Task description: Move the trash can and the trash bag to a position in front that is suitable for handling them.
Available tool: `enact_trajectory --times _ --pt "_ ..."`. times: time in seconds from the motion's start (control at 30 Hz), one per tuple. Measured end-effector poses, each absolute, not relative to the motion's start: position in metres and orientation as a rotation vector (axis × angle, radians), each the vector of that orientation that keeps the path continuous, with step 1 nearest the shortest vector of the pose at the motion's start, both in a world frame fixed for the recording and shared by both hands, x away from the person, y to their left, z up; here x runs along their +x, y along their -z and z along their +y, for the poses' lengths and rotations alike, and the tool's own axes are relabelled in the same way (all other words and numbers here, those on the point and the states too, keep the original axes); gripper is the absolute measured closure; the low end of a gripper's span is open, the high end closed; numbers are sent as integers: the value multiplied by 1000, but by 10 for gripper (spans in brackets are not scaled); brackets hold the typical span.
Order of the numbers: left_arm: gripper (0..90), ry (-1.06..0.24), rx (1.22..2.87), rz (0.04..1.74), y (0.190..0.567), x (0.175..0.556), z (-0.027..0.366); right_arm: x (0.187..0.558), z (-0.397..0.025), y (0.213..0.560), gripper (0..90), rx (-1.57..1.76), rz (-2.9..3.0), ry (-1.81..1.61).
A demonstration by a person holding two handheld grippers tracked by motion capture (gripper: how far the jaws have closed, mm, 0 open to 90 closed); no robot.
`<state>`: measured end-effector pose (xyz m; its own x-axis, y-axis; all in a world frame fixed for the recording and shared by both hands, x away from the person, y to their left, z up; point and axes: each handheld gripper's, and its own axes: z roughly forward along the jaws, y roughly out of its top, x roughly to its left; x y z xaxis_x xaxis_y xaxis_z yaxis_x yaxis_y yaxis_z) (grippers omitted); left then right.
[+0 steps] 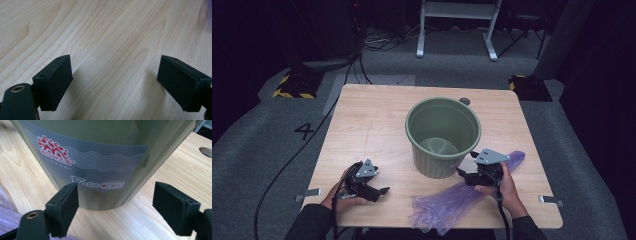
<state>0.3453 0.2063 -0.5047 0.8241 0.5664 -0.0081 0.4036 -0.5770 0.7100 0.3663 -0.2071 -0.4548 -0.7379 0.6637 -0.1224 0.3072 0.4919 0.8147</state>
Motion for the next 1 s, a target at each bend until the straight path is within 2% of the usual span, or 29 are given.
enact_trajectory --times 0.4,0.7,1.0 --pt "125 -284 2262 707 505 345 206 375 -204 454 228 811 2288 -1121" --pt "126 -285 2261 708 505 345 206 349 -262 447 248 912 2199 -1081" --pt "126 -285 2261 708 505 345 206 324 -294 464 362 1021 2165 -1076"
